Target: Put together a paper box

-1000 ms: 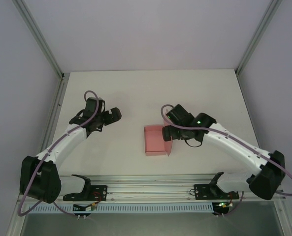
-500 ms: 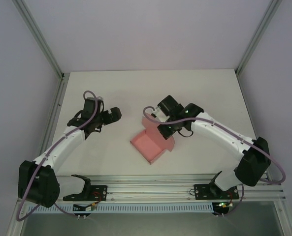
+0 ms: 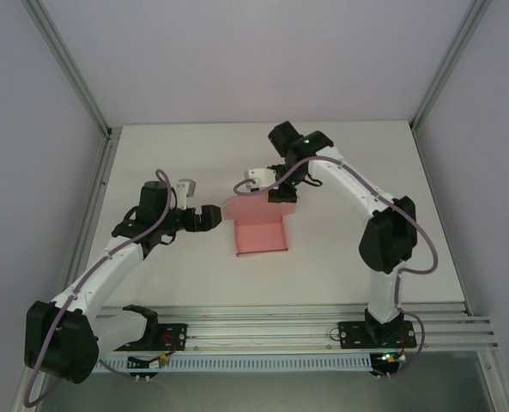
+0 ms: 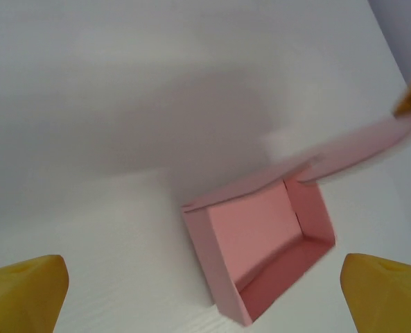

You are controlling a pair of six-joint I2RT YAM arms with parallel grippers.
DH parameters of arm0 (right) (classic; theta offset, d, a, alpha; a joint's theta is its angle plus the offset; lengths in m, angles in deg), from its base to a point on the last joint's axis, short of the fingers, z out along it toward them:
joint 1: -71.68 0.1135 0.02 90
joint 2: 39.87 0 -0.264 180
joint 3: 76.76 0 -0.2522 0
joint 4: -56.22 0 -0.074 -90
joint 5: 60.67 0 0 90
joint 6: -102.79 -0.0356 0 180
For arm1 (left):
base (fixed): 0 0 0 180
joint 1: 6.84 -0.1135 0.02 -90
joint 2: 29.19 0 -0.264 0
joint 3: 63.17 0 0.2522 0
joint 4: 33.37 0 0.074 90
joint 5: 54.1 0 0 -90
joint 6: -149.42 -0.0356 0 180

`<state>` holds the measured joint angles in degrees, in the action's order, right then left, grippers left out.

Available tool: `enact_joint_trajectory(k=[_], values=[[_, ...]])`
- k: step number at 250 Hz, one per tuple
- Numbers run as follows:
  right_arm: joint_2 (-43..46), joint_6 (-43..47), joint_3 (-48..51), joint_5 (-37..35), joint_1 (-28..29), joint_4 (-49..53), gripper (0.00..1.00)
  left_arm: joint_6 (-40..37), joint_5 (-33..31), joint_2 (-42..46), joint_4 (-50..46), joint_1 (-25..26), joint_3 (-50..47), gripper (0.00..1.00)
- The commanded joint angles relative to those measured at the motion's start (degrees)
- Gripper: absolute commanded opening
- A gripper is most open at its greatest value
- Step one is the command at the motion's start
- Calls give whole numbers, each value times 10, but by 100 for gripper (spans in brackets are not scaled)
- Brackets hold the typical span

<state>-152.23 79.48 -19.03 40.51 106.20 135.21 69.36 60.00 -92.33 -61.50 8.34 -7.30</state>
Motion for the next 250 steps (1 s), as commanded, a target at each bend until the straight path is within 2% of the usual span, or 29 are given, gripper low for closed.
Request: enact_joint_trajectory(k=[1,22,39,51,61,74,90,111,135,156,177,187,213,231,250], values=[[-26,72,-26,4,0,77,12,-70,57,18,22,-3,-12,99],[-21,67,-19,13,-3,59,20,-89,41,29,20,-2,-16,100],[-8,47,-10,29,-7,27,36,-105,34,28,15,-3,-11,100],[6,27,-6,45,-15,7,38,-120,34,19,9,-2,-2,100],[20,6,-4,66,-22,-4,47,-131,33,7,2,-2,7,100],[44,-21,5,98,-36,-19,50,-133,33,-15,-7,-2,23,100],[83,-66,43,126,-57,-53,66,-133,49,-38,-11,2,40,100],[144,-84,125,150,-82,-94,73,-141,64,-58,-5,16,45,100],[198,-96,221,160,-114,-137,76,-158,45,-80,-12,45,57,95],[217,-134,267,170,-141,-165,75,-174,1,-101,-39,70,74,90],[217,-160,298,177,-151,-199,73,-183,-15,-121,-41,81,92,79],[209,-169,307,183,-151,-218,72,-185,-20,-133,-40,85,102,74],[173,-190,297,191,-152,-225,61,-195,-28,-161,-57,94,130,61],[157,-185,285,186,-152,-206,60,-205,-29,-177,-69,101,144,54],[150,-180,290,177,-152,-219,56,-214,-30,-188,-76,111,150,50]])
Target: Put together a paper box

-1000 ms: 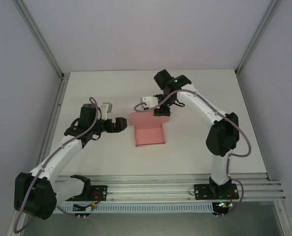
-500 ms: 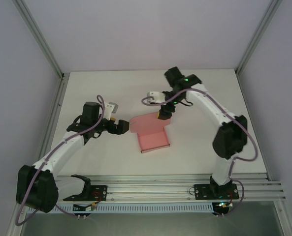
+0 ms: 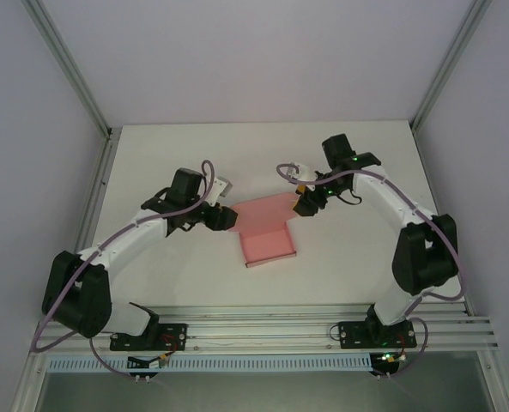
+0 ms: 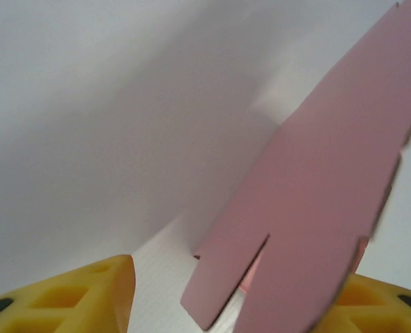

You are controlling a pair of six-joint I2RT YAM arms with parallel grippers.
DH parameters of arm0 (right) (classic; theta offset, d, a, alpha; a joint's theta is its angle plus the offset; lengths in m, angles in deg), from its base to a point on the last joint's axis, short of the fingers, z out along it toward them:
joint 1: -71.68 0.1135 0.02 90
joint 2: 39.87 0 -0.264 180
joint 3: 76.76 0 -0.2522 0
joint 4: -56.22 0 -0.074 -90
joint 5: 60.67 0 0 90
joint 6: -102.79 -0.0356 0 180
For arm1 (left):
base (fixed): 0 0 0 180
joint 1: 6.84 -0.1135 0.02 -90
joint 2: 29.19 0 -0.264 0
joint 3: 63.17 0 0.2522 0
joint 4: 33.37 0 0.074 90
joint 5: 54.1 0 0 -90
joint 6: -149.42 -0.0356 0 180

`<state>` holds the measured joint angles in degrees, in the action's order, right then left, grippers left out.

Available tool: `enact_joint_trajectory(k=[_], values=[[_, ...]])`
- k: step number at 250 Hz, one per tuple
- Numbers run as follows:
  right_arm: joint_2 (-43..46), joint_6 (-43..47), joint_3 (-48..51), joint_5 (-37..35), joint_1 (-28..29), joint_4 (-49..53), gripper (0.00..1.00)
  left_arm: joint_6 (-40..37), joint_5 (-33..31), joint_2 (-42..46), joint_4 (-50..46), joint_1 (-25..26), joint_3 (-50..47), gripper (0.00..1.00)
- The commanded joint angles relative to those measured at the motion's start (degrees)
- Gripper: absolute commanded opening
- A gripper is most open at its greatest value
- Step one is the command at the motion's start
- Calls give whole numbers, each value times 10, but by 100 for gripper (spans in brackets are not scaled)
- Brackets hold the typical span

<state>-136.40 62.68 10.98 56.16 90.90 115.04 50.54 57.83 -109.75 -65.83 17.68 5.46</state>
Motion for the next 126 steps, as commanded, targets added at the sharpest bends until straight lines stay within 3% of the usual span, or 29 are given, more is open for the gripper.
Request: enact_joint_trajectory(k=[1,126], values=[[-9,-11,-10,20,2,-16,55,-27,-8,-14,-33,17,22,50],[-56,19,-18,37,11,24,33,-40,-33,-15,-56,34,22,43]])
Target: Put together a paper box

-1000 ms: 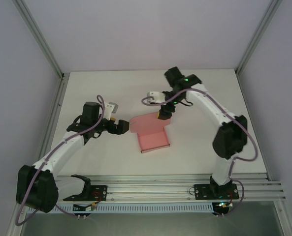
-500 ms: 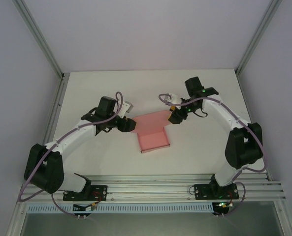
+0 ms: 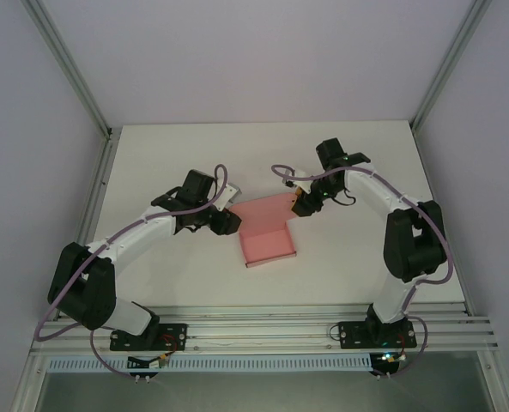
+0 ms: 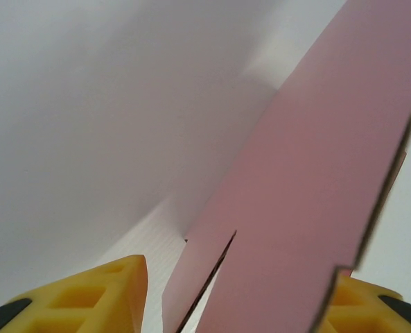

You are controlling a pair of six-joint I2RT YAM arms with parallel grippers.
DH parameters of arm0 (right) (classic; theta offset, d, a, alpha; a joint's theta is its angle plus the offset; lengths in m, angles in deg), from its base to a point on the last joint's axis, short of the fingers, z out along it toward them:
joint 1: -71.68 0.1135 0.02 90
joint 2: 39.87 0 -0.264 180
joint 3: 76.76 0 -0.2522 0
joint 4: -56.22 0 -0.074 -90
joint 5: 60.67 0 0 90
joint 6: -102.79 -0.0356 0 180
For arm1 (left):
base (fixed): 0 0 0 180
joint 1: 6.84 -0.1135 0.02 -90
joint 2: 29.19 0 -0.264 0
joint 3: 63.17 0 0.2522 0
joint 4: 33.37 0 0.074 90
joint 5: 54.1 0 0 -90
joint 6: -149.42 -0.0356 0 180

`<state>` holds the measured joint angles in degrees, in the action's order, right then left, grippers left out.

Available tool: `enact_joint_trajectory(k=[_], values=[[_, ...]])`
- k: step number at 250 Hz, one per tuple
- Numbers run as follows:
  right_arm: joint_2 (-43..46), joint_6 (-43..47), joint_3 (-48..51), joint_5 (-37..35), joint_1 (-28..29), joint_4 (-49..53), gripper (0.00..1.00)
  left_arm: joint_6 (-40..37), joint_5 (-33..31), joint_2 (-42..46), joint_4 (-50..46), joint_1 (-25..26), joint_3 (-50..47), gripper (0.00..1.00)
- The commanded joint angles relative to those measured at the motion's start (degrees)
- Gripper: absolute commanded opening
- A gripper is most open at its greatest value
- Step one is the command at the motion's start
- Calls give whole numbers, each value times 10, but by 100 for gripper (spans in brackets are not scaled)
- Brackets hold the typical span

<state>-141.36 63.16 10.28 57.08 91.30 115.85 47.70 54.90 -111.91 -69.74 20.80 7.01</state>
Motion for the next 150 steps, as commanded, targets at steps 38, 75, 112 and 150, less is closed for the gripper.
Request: enact_joint_trajectory(k=[38,75,112,150], values=[[-7,13,-10,29,13,22,18,-14,-3,-4,-31,5,14,30],[2,-15,2,-5,20,12,0,-8,-31,1,-32,11,18,12],[40,-105,33,-86,57,-62,0,42,-78,8,24,25,15,0],[87,-354,68,-198,106,-215,0,139,-154,-11,79,53,42,0]])
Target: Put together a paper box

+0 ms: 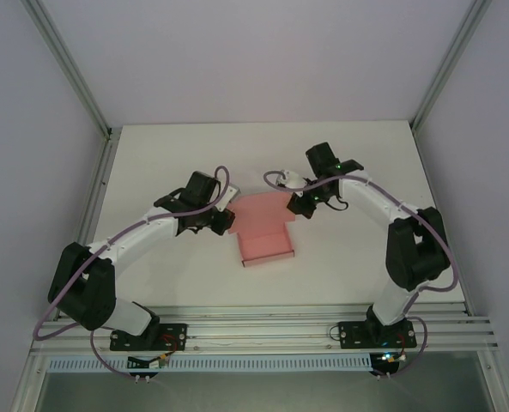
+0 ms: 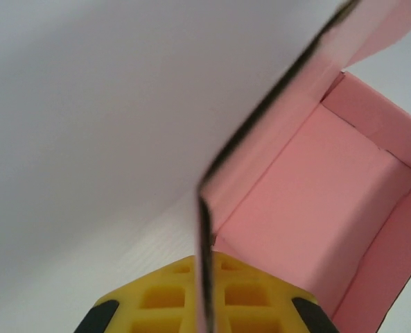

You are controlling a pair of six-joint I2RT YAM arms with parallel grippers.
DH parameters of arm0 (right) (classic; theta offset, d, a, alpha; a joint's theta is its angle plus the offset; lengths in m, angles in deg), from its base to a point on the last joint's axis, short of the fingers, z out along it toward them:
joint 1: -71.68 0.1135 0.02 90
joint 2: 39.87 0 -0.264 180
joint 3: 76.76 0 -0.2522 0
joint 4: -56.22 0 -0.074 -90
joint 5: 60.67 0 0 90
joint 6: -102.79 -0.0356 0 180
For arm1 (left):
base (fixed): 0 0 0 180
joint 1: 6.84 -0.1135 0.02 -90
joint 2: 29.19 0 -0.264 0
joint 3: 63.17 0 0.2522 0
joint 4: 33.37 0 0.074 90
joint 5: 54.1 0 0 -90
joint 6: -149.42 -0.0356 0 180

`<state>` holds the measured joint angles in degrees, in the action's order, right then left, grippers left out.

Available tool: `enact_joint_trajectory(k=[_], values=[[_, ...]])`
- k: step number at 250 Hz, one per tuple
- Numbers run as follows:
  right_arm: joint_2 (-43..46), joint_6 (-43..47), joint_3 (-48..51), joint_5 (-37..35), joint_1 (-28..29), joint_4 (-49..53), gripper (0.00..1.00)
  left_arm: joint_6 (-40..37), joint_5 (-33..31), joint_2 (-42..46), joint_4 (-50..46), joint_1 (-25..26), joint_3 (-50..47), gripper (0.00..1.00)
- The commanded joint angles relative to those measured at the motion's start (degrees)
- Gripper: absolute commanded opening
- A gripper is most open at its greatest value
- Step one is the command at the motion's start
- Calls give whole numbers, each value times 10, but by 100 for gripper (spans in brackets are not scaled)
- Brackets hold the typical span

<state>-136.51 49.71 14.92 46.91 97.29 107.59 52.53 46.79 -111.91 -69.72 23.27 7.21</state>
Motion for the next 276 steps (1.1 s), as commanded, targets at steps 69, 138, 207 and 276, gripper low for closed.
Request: enact_joint_trajectory(k=[69,138,207,276], values=[[52,-666,81,-460,174,-315,0,268,-158,-79,135,69,111,0],[-18,-733,115,-500,240,-466,0,342,-180,-112,234,76,79,0],[-29,-818,139,-531,274,-479,0,354,-162,-92,280,76,-23,0],[-30,-717,286,-578,323,-682,0,345,-117,-60,377,77,-159,0]])
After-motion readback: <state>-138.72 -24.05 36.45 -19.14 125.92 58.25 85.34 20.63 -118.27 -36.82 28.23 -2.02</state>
